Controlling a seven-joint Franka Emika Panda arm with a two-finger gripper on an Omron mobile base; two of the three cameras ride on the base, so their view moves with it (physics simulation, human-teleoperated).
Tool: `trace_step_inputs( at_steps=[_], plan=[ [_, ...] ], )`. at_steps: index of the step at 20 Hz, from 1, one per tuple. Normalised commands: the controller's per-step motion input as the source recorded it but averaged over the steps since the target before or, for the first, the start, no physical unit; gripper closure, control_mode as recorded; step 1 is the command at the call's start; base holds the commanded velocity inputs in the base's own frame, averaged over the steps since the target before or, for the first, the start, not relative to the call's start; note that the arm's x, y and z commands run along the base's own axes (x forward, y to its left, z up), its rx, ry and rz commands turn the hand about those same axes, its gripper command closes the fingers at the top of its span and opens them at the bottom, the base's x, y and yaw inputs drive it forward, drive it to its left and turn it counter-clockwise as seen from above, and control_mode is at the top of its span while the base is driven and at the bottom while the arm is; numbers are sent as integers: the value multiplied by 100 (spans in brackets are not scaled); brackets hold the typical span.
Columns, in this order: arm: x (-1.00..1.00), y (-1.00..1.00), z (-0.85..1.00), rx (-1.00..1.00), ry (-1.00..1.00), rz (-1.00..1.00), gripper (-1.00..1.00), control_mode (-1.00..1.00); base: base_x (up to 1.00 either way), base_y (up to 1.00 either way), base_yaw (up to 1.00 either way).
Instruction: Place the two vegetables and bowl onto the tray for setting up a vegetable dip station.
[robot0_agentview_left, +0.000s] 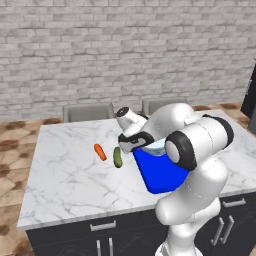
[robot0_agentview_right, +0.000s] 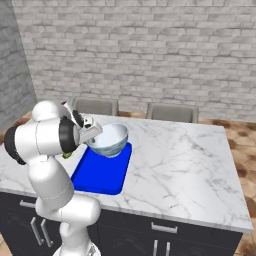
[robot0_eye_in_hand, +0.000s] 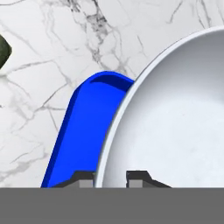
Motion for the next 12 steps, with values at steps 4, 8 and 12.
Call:
trace_step_inputs(
  at_steps=[4, 8, 12],
  plan=[
    [0, 0, 0, 1, -1, 7, -100, -100, 0, 0, 0],
    [-1, 0, 4, 0, 0, 2, -100, -100, 0, 0, 0],
    [0, 0, 17, -4, 2, 0, -100, -100, 0, 0, 0]
  ],
)
